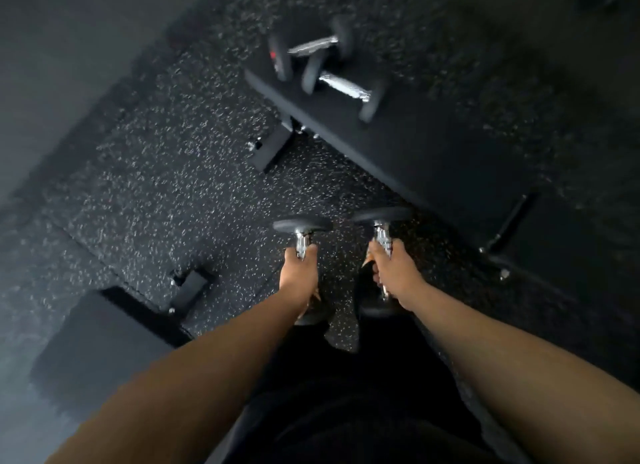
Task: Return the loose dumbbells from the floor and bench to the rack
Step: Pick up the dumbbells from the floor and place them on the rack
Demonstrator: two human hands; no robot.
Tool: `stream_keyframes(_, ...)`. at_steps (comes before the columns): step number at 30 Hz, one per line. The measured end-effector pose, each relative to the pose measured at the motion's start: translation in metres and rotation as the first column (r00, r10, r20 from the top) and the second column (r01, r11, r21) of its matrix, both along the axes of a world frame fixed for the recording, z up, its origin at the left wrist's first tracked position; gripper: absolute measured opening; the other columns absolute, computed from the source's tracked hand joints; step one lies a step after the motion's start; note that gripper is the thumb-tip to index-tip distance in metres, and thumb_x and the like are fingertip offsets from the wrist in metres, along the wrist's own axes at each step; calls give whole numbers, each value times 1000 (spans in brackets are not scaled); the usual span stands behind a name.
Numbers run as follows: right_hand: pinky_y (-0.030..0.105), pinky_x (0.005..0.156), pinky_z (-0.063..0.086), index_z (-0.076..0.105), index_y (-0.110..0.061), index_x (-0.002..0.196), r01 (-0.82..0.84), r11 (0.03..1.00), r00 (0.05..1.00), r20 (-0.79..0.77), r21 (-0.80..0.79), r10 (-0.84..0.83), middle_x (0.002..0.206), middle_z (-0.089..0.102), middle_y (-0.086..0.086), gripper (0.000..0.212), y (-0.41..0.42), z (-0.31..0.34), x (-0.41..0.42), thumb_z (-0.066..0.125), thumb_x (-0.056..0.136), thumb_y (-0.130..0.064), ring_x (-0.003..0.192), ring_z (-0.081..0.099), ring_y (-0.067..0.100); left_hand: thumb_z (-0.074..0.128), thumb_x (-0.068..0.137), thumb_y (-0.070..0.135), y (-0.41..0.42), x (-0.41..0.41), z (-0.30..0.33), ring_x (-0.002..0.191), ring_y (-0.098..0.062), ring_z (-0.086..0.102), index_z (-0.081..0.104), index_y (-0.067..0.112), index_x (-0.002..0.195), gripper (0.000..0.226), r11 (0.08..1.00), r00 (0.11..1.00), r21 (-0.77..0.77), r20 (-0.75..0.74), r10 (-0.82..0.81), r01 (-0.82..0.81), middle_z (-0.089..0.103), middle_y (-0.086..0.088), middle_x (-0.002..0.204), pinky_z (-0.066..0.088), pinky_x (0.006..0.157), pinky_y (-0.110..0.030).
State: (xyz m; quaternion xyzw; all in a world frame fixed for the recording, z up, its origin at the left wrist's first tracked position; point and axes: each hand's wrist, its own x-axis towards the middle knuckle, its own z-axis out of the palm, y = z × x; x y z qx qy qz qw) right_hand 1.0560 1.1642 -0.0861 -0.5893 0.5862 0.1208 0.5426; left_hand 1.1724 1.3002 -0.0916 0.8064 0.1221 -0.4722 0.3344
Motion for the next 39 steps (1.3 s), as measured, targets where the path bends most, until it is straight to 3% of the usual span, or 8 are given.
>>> stream_keyframes(4,55,81,56,48,-23,112,205,979,979,-6,-9,-205,86,66,10,56,2,1,-78,49,81,-70,79,67,36,45,94,54,-20,-39,11,100,-37,63,45,17,129,51,981,981,9,12,-194,194,63,-16,113,52,91,-54)
stream_keyframes(10,32,55,49,44,-9,125,570,818,818,46,74,-574,80,57,9,39,5,31,-189,50,101,-39,63,54,19,42,98,50,-71,-125,33,112,-36,57,44,12,135,53,878,877,-9,49,-478,479,59,-16,125,45,97,-44)
stream_keyframes(16,34,59,50,42,-9,128,803,585,581,66,113,-811,82,56,10,41,-4,34,-324,47,102,-40,69,56,21,47,98,47,-131,-254,45,108,-37,60,47,10,131,50,748,750,-43,43,-661,662,62,-19,119,48,98,-49)
stream_keyframes(21,15,48,48,42,-7,128,891,448,445,58,70,-894,96,56,7,38,-11,55,-441,43,104,-36,98,65,32,50,93,53,-173,-374,45,82,-35,64,52,13,116,46,629,631,-52,52,-774,776,67,-23,104,53,79,-44)
stream_keyframes(25,45,78,59,44,-10,126,938,337,331,78,78,-940,91,58,7,40,-21,68,-520,45,102,-42,82,62,24,52,76,67,-207,-454,22,92,-43,67,55,17,107,58,539,544,-77,65,-837,839,68,-24,103,57,83,-54)
stream_keyframes(30,29,60,50,42,-11,127,965,250,237,138,85,-962,94,56,8,36,-38,85,-595,44,103,-38,77,55,17,52,96,44,-253,-548,75,71,-26,60,53,7,111,41,446,461,-155,80,-884,882,61,-12,85,52,65,-36)
stream_keyframes(34,34,65,54,41,-11,129,981,187,178,163,41,-970,99,60,10,38,-71,90,-655,54,100,-33,81,58,20,49,98,43,-305,-616,84,70,-21,58,50,5,115,42,347,366,-177,88,-926,921,61,-11,92,45,57,-30)
stream_keyframes(39,35,66,53,37,-13,129,981,194,190,147,18,-971,99,56,4,43,-98,89,-687,62,96,-22,74,60,19,48,97,46,-338,-651,77,80,-24,62,48,13,119,40,241,262,-189,96,-960,952,65,-13,105,50,67,-36)
